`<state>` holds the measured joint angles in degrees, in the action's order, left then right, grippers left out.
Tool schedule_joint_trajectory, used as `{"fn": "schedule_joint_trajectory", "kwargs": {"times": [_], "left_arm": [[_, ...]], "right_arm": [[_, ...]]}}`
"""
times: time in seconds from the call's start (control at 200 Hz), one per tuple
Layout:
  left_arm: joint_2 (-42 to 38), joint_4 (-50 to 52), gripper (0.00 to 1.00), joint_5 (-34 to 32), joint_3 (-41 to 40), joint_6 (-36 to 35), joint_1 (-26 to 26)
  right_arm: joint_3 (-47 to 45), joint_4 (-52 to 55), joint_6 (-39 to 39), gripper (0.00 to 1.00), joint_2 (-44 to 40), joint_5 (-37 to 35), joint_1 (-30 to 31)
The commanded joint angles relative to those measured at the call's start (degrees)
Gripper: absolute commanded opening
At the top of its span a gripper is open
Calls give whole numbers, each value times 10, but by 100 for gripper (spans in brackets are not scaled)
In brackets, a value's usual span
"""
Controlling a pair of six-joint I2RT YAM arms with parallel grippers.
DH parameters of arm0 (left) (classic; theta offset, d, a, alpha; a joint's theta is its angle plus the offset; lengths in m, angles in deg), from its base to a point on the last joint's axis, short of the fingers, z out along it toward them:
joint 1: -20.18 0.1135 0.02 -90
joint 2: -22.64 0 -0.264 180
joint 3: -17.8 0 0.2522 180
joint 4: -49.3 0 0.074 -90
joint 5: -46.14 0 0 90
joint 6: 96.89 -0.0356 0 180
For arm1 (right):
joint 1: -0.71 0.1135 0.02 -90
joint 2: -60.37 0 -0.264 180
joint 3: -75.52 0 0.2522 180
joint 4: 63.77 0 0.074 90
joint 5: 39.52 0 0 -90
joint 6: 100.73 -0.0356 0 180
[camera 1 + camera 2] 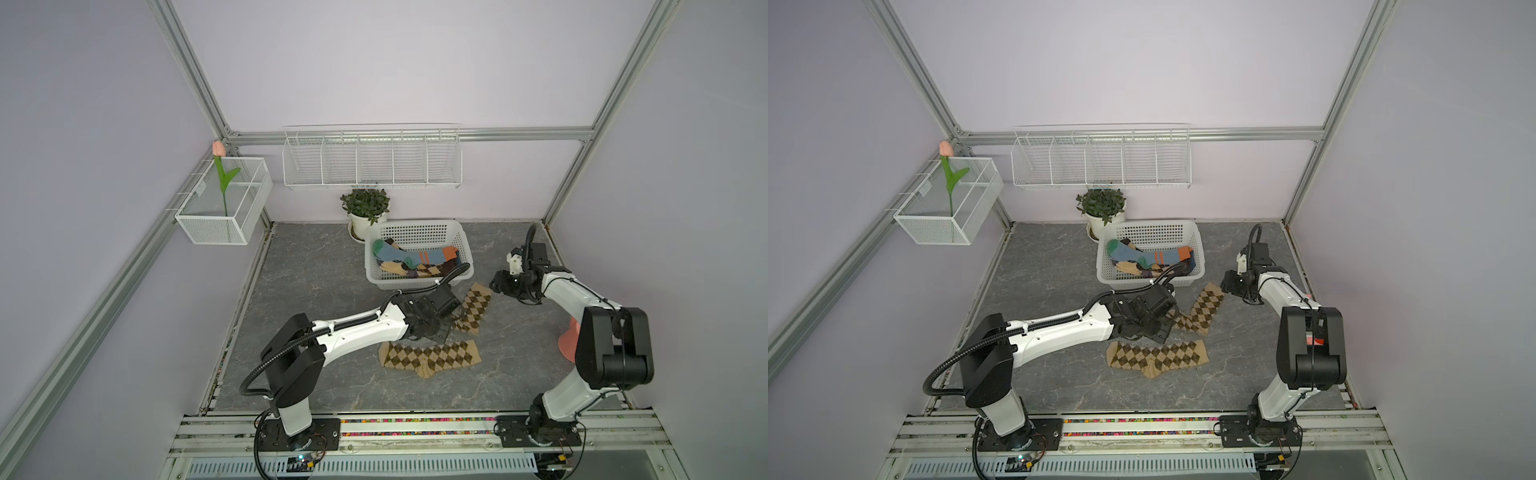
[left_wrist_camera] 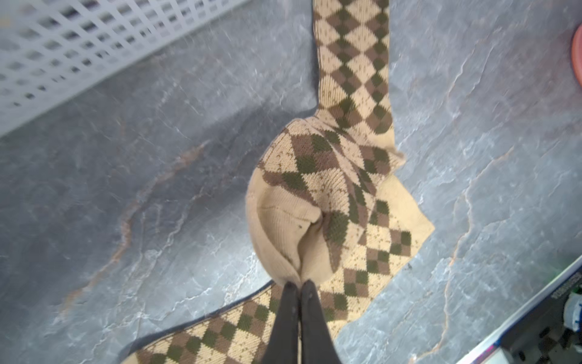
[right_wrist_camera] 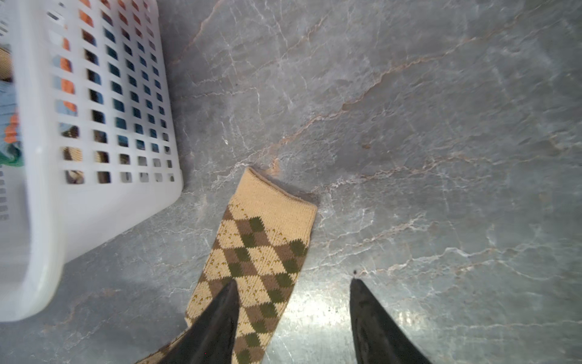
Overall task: Place the socks together as a pair
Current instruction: Pick up the sock at the center of the board.
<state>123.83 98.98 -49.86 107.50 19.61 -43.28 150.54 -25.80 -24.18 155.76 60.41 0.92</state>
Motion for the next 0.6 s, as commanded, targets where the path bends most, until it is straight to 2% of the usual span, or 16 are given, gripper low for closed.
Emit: {"fn": "schedule_joint_trajectory", "kwargs": {"times": [0.0,0.125,0.34,0.48,0.595], "left_arm": [[-2,13,0,21,-21,-5,-12],[-43,27,0,33,-49,1,-20],[-167,60,0,66,-102,-5,-20],[-184,61,0,80,-131,-19,-16],[-172,36,0,90,-151,-17,-15]], "right_arm": [[8,16,15,59,13,2,10],[4,27,19,59,13,-3,18],[-10,45,18,59,-11,-13,50],[-23,49,18,59,-12,-23,80],[-35,33,16,60,0,-1,93]]}}
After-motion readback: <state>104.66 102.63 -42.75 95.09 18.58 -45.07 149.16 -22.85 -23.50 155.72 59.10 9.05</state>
